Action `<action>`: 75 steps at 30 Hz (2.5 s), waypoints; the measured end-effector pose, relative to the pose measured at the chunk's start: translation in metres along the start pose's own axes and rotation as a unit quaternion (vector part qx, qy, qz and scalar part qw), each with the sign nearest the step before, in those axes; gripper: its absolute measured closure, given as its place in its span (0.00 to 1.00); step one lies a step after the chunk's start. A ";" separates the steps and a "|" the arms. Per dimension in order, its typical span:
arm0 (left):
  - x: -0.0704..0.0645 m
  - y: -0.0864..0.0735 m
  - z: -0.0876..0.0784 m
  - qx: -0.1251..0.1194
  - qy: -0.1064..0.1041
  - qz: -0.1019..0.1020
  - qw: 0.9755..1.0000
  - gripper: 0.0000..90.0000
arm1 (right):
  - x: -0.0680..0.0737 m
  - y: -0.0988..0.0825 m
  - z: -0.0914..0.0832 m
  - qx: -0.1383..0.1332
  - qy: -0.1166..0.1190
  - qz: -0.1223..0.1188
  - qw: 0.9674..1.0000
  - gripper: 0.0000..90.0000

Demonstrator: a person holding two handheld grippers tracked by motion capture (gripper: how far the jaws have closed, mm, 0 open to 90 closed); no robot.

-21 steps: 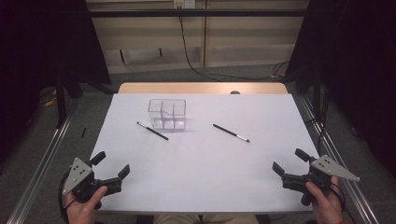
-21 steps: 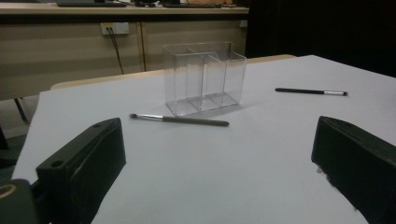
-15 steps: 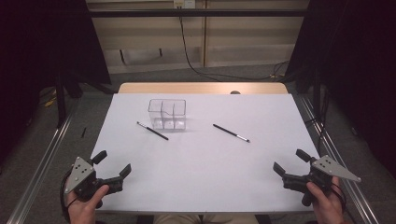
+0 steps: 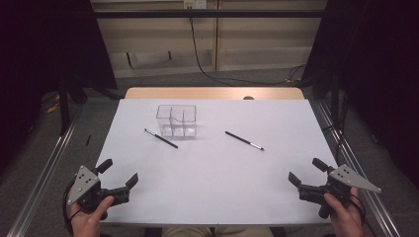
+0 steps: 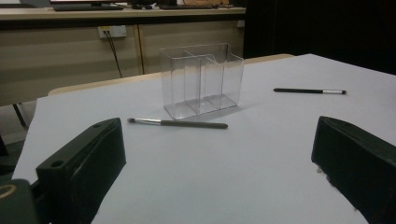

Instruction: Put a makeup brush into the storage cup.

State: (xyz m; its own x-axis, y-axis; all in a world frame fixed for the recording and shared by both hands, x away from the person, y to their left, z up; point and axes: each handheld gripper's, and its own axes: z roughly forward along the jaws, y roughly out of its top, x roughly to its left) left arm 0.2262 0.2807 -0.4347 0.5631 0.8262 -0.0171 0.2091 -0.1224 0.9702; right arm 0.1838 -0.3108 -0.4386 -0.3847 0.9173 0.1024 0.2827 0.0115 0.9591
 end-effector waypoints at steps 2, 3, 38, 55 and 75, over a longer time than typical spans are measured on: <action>-0.003 0.000 0.000 0.004 -0.005 0.004 1.000 0.03 | 0.001 0.001 0.001 -0.003 0.003 0.000 1.000 0.00; -0.003 0.000 0.000 0.004 -0.005 0.004 1.000 0.03 | 0.001 0.001 0.002 -0.002 0.005 0.000 1.000 0.00; 0.025 0.053 0.035 0.024 -0.040 0.045 0.998 0.03 | 0.002 0.001 0.005 0.001 0.007 -0.005 1.000 0.00; 0.049 0.064 0.059 0.070 -0.042 0.043 0.996 0.05 | 0.002 0.000 0.008 -0.007 0.005 0.005 1.000 0.00; 0.084 0.064 0.098 0.128 -0.065 0.052 0.988 0.04 | 0.001 -0.001 0.006 -0.005 -0.001 0.006 1.000 0.00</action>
State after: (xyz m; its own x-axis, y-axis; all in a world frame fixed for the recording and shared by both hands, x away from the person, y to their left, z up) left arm 0.3653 0.2888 -0.3975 0.6869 0.7260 0.0333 0.3306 -0.3529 0.8753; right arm 0.1890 -0.3078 -0.4415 -0.3800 0.9179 0.1139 0.2795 -0.0035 0.9601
